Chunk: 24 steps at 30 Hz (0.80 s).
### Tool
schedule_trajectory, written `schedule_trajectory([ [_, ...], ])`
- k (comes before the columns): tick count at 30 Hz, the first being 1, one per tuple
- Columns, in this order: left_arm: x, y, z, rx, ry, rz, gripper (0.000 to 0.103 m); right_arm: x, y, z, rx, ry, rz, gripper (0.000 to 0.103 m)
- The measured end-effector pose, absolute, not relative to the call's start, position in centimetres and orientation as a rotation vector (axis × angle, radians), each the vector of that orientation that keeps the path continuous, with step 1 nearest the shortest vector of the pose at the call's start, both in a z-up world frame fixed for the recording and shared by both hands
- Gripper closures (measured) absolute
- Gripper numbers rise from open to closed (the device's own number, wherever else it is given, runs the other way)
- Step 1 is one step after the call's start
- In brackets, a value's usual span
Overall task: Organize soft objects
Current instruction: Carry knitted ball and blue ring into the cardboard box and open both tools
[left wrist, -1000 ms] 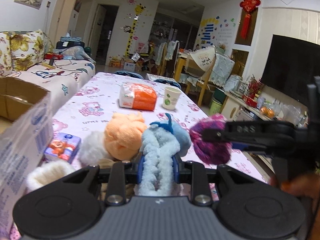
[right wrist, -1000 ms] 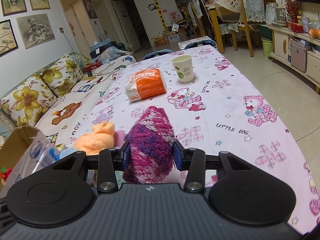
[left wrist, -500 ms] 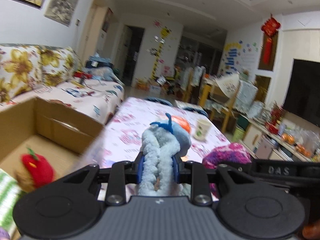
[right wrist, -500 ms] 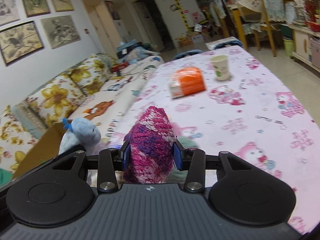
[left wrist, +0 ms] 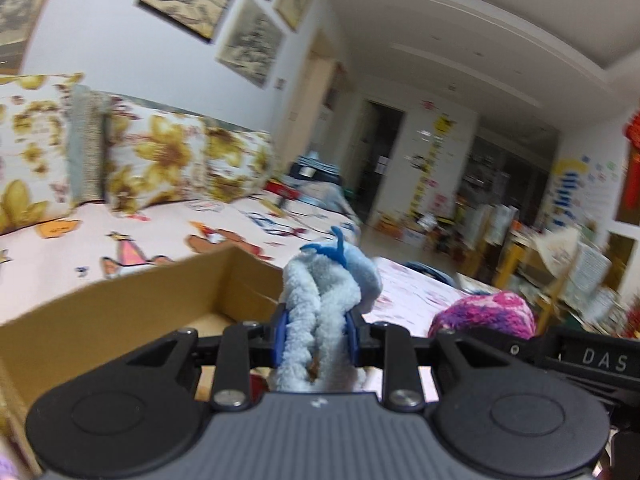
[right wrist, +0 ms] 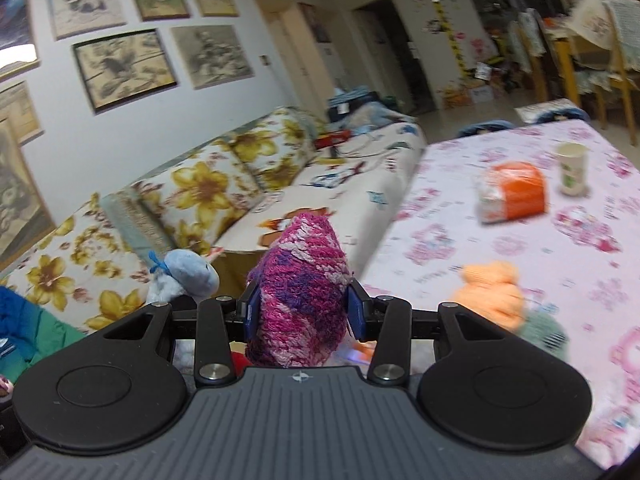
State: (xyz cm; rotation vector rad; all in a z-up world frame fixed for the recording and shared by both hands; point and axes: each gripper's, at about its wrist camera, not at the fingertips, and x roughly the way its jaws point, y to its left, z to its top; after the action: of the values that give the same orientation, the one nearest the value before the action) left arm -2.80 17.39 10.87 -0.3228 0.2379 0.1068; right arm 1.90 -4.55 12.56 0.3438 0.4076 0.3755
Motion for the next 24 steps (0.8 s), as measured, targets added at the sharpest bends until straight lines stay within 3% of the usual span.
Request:
schedule_trajectory([
  [8, -2.2, 20.5, 10.1, -0.363, 0.296, 0.269, 0.076, 4.8, -2.3, 10.8, 0.262, 0.432, 0.433, 0.047],
  [13, -1.7, 21.5, 9.5, -0.391, 0.362, 0.318, 0.075, 6.1, -1.8, 9.5, 0.237, 0.450, 0.419, 0.032],
  [15, -1.7, 21.6, 9.3, -0.387, 0.380, 0.325, 0.071, 6.2, -2.2, 9.1, 0.252, 0.449, 0.415, 0.008],
  [16, -1.8, 21.6, 9.3, -0.388, 0.383, 0.327, 0.070, 6.0, -2.5, 9.1, 0.267, 0.445, 0.408, 0.003],
  [21, -1.8, 21.2, 9.6, -0.355, 0.376, 0.324, 0.054, 3.9, -4.2, 10.0, 0.297, 0.409, 0.381, 0.000],
  [23, -1.9, 20.9, 9.7, -0.335, 0.368, 0.321, 0.041, 2.7, -4.5, 10.3, 0.286, 0.395, 0.352, 0.000],
  [24, -2.0, 20.7, 9.8, -0.321, 0.359, 0.320, 0.039, 2.2, -4.9, 10.3, 0.283, 0.389, 0.343, 0.000],
])
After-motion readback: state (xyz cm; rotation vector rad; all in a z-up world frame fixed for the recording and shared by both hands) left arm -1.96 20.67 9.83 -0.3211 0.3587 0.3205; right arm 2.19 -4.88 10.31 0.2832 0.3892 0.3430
